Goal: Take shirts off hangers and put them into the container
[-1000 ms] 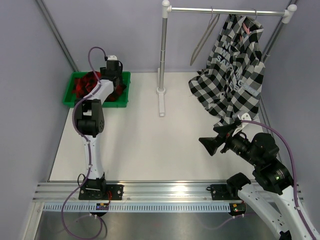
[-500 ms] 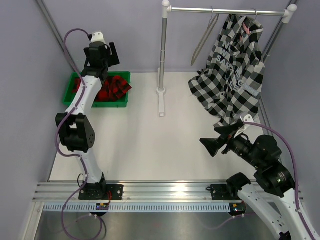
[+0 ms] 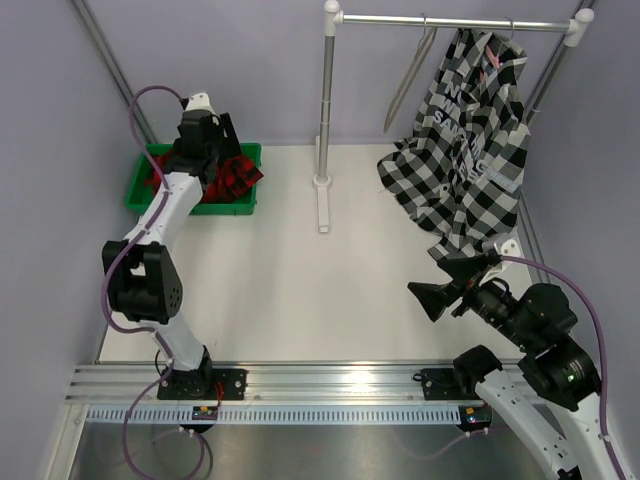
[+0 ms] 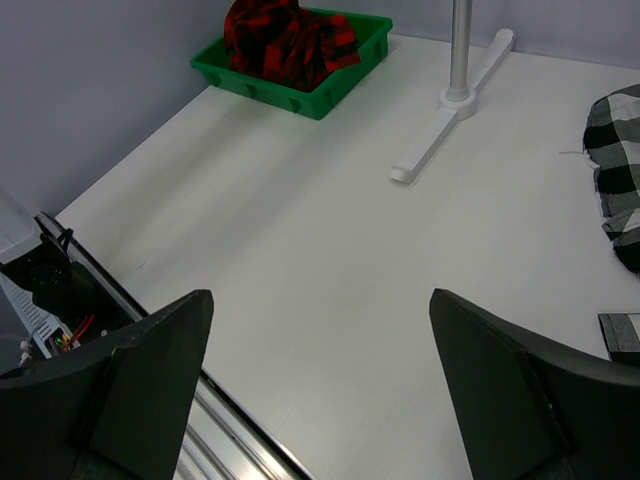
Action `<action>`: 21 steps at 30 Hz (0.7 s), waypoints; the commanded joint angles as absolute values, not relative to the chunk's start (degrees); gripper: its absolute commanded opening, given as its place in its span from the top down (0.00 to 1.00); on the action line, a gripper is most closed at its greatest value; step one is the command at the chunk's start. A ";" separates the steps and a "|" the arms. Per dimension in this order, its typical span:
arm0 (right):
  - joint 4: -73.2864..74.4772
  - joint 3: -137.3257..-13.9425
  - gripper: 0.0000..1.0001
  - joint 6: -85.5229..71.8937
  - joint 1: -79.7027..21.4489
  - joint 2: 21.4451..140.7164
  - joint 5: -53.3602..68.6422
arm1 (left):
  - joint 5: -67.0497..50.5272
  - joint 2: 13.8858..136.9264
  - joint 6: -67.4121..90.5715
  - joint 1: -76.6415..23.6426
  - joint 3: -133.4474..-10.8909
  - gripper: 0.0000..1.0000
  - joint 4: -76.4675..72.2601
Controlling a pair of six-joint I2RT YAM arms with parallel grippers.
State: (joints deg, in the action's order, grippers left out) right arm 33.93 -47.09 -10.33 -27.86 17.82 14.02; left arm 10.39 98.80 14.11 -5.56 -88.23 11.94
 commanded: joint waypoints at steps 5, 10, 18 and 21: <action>37.79 -50.19 0.01 -10.90 -28.04 16.00 11.61 | 5.72 110.36 18.72 -7.21 -93.95 0.41 9.67; 37.71 -49.66 0.00 -10.90 -28.04 15.73 10.99 | 6.32 118.20 19.08 -7.29 -96.76 0.49 8.43; 37.88 -49.57 0.00 -10.72 -28.04 16.26 10.72 | 10.45 128.32 20.65 -5.37 -105.03 0.54 14.77; 37.88 -49.83 0.01 -10.55 -28.04 16.96 10.81 | 9.85 128.41 21.71 -4.92 -105.03 0.54 14.68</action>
